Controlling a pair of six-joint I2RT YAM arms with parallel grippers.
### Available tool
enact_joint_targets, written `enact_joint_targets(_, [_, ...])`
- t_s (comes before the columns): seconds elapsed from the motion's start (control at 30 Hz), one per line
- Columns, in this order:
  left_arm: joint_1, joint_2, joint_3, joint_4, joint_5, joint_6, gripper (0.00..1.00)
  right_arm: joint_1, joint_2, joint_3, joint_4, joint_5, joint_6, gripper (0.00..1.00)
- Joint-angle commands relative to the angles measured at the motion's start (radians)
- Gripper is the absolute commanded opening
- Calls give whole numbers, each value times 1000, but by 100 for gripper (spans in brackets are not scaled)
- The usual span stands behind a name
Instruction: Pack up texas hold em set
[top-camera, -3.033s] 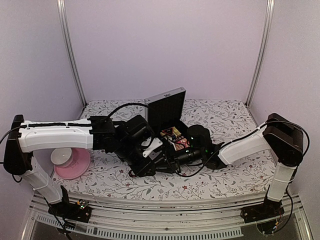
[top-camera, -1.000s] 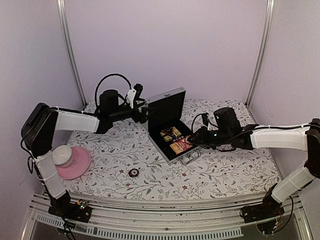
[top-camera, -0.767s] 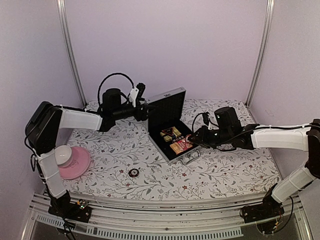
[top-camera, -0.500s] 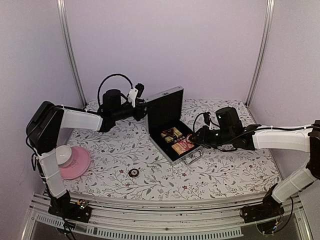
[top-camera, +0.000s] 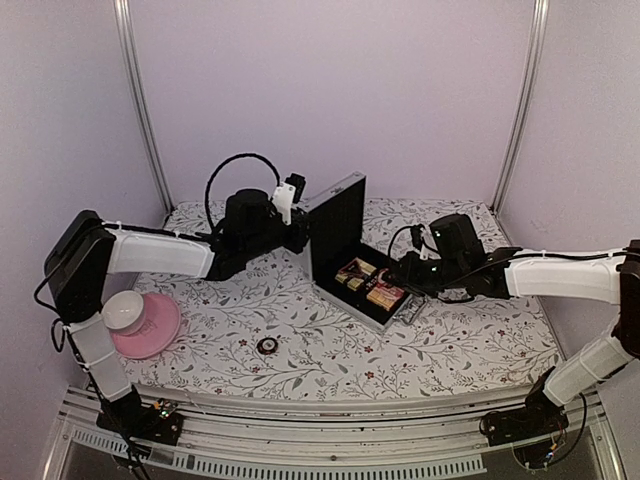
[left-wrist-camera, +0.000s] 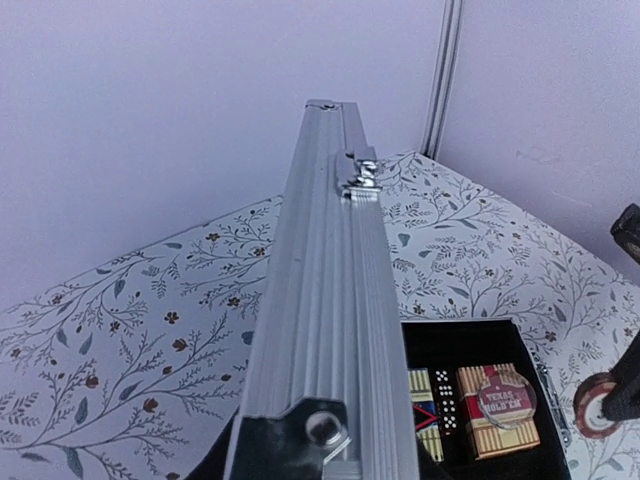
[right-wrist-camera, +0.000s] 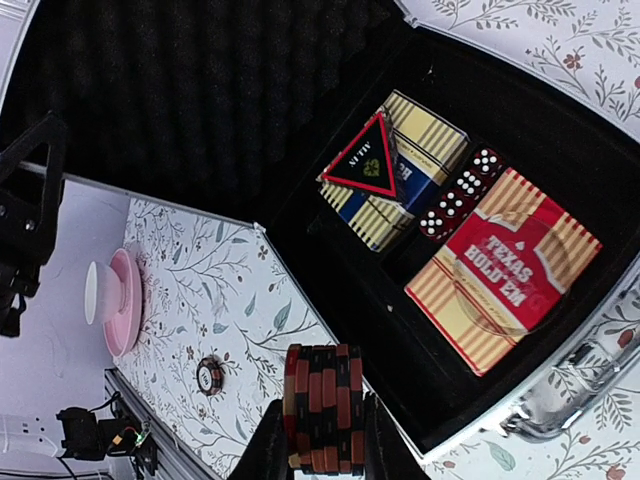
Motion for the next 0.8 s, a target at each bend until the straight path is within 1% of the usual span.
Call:
enact_joint_targets(0.0, [-117, -40, -16, -192, -238, -253, 23, 7, 23, 37, -14, 42, 7, 2])
enact_joint_targets(0.03, [-136, -45, -19, -204, -258, -297, 24, 15, 32, 41, -19, 51, 16, 2])
enact_joint_targets(0.1, [-184, -48, -21, -221, -301, -336, 24, 41, 54, 53, -29, 74, 22, 2])
enact_joint_targets(0.23, [-280, -27, 24, -304, -428, -377, 26, 89, 101, 79, -39, 115, 45, 2])
enact_joint_targets(0.3, [-311, -15, 52, -354, -478, -393, 26, 109, 123, 91, -44, 138, 59, 2])
enact_joint_targets(0.43, [-348, 2, 81, -420, -512, -419, 31, 123, 168, 105, -45, 172, 80, 2])
enact_joint_targets(0.6, [-372, 10, 78, -425, -493, -430, 46, 125, 215, 133, -47, 203, 83, 2])
enact_joint_targets(0.67, [-374, 12, 76, -423, -482, -431, 55, 126, 236, 149, -48, 212, 80, 2])
enact_joint_targets(0.77, [-376, 2, 57, -395, -466, -419, 62, 126, 271, 175, -47, 216, 82, 2])
